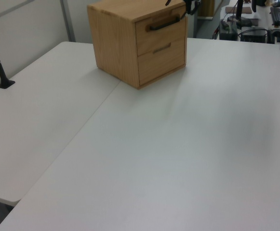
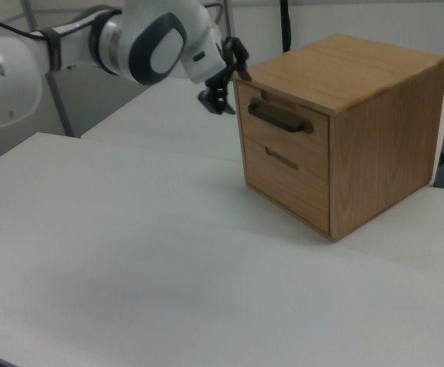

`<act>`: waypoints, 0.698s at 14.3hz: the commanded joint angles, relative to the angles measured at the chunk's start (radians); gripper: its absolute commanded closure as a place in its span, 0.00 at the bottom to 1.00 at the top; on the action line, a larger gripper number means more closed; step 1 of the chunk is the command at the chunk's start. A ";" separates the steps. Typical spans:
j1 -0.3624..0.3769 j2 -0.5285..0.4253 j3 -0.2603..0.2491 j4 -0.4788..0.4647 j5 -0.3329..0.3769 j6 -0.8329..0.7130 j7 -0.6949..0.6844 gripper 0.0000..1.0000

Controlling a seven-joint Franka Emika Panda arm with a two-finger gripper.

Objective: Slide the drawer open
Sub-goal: 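Move the gripper down to the black handle of the upper drawer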

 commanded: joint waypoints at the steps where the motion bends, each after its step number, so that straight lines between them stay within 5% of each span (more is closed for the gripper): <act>1: -0.014 0.051 -0.003 0.030 0.009 0.038 0.011 0.58; 10: -0.032 0.178 -0.002 0.108 -0.023 0.100 0.022 0.58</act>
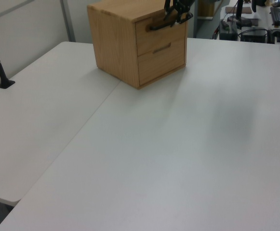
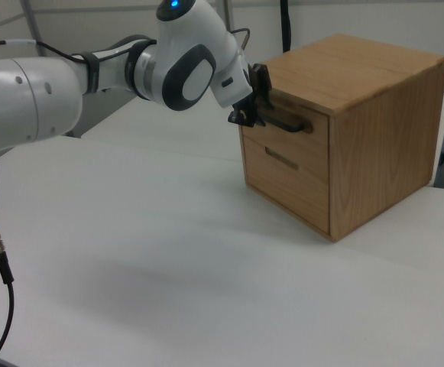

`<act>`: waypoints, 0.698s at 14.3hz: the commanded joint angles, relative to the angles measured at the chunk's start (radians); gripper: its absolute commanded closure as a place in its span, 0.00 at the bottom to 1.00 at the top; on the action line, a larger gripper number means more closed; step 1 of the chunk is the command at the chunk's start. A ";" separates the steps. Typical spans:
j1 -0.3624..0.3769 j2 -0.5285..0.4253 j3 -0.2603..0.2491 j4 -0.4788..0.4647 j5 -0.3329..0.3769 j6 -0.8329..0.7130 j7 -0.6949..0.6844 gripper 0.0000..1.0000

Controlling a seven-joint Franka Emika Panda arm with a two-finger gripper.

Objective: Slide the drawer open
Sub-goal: 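Close the gripper around the black drawer handle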

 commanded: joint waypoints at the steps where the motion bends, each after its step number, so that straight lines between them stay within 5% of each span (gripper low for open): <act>1: -0.005 0.046 -0.002 0.047 -0.023 0.018 0.022 0.58; 4: -0.003 0.063 -0.002 0.057 -0.041 0.015 0.023 0.58; 6: -0.006 0.062 0.000 0.056 -0.038 0.015 0.023 0.82; 10: -0.005 0.042 0.003 0.050 -0.040 -0.002 0.019 0.99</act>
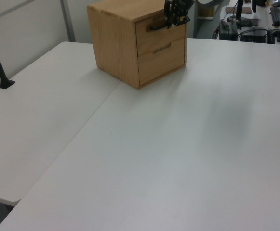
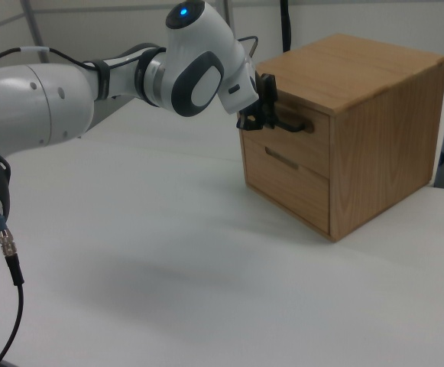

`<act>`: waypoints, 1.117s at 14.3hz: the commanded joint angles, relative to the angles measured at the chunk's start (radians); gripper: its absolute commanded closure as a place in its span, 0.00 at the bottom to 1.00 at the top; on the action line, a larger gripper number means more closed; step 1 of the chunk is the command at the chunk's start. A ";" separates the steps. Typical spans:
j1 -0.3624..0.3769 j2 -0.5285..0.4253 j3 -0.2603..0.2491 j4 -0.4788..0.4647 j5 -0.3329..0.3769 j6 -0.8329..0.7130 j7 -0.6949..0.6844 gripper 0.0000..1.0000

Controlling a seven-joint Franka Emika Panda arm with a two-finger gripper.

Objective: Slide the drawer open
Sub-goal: 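Pull the handle straight out, sliding the upper drawer out of the cabinet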

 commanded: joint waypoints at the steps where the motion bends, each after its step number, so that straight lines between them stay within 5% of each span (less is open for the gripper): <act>1: 0.003 -0.020 0.009 0.013 -0.022 -0.012 -0.017 1.00; 9: 0.002 -0.164 0.072 -0.111 -0.029 -0.205 -0.131 0.99; 16: 0.002 -0.210 0.122 -0.121 -0.028 -0.438 -0.302 0.99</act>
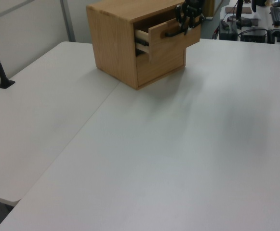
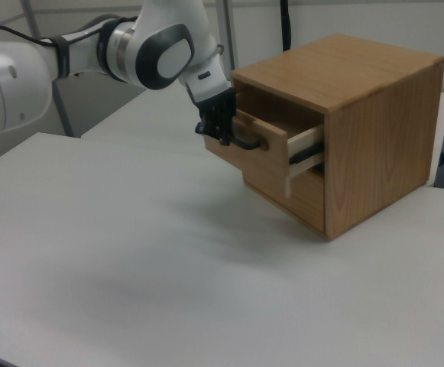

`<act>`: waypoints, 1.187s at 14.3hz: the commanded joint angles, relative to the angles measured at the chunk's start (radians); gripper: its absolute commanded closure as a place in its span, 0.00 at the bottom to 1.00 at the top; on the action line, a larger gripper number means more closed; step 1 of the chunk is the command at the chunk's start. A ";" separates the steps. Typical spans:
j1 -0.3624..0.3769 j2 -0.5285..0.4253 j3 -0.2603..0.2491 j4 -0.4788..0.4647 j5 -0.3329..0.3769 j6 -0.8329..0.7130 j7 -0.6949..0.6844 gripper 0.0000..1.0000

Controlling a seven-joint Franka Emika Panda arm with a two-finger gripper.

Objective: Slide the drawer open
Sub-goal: 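Pull the handle straight out, sliding the upper drawer out of the cabinet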

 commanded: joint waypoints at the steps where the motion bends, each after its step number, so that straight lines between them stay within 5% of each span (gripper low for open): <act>1: 0.016 -0.053 0.055 -0.037 -0.002 -0.072 -0.200 0.99; 14: 0.020 -0.072 0.089 -0.040 0.008 -0.267 -0.262 0.97; 17: 0.027 -0.130 0.090 -0.115 0.008 -0.267 -0.262 0.97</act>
